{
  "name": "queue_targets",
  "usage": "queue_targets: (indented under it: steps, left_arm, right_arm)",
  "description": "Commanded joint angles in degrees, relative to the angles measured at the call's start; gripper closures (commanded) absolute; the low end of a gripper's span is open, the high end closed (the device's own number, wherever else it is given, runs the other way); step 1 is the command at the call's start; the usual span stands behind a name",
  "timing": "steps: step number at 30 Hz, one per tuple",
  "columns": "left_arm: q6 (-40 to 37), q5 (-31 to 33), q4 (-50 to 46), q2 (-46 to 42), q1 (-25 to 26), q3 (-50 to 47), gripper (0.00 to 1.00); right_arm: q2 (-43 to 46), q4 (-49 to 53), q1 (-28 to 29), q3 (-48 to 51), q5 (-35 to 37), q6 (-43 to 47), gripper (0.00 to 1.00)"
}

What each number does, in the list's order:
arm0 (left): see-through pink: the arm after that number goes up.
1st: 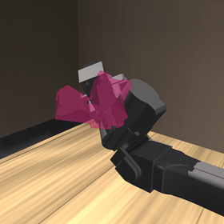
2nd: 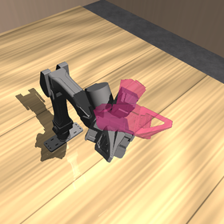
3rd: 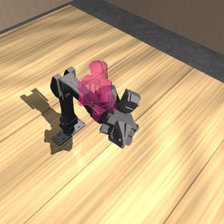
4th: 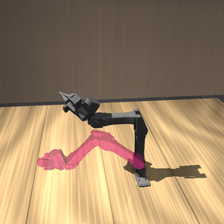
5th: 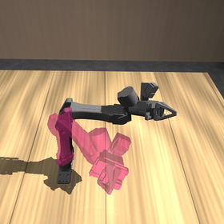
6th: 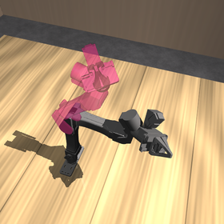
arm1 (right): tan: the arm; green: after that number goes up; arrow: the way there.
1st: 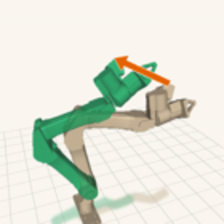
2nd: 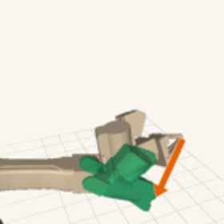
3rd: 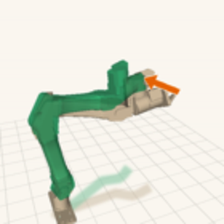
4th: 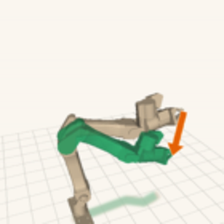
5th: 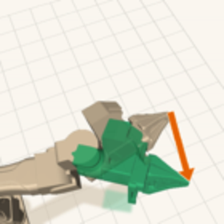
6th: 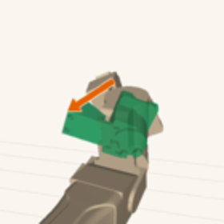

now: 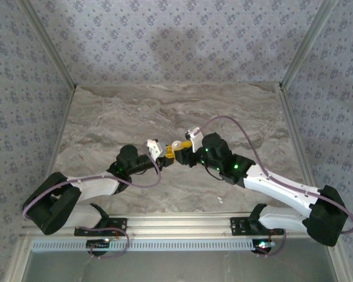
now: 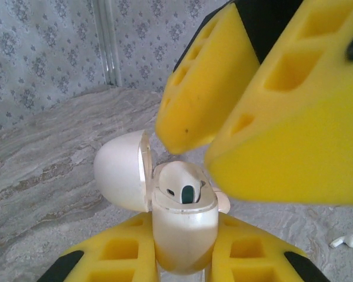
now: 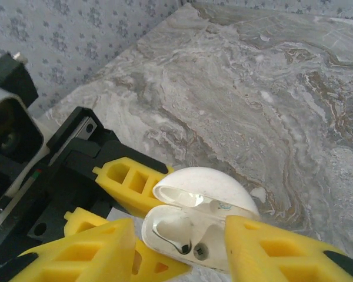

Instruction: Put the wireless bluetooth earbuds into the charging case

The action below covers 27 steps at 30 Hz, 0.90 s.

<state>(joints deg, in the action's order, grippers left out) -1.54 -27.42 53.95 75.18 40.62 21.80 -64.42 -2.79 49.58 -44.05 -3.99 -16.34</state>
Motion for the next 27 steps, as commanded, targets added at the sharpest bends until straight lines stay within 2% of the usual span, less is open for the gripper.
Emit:
queue_targets:
  steps: [1, 8, 12, 16, 20, 27]
  left_arm:
    - [-1.4, 0.1, -0.3, -1.9, 0.2, 1.4, 0.88]
    - [-2.7, 0.1, -2.1, -3.9, 0.2, 0.7, 0.88]
    - [-3.4, 0.1, -3.4, -4.8, 0.2, 0.5, 0.88]
    - [-4.1, 0.1, -4.6, -5.4, 0.2, 0.6, 0.88]
    - [-5.4, 0.1, -6.4, -5.9, 0.3, 0.6, 0.88]
    - [-9.3, 0.7, -12.8, -8.3, 0.5, 0.4, 0.88]
  right_arm:
    - [2.6, 1.4, -1.9, -0.9, -5.1, -2.0, 0.48]
    - [5.0, 3.9, -6.5, -1.5, -13.4, -7.2, 0.47]
    - [5.6, 5.7, -7.7, -1.9, -15.3, -9.3, 0.55]
    - [5.1, 11.2, -8.0, -3.6, -13.7, -10.4, 0.61]
    - [4.8, 19.0, -10.0, -4.7, -11.8, -14.3, 0.61]
    - [3.1, 45.7, -14.2, -4.7, -8.6, -28.3, 0.62]
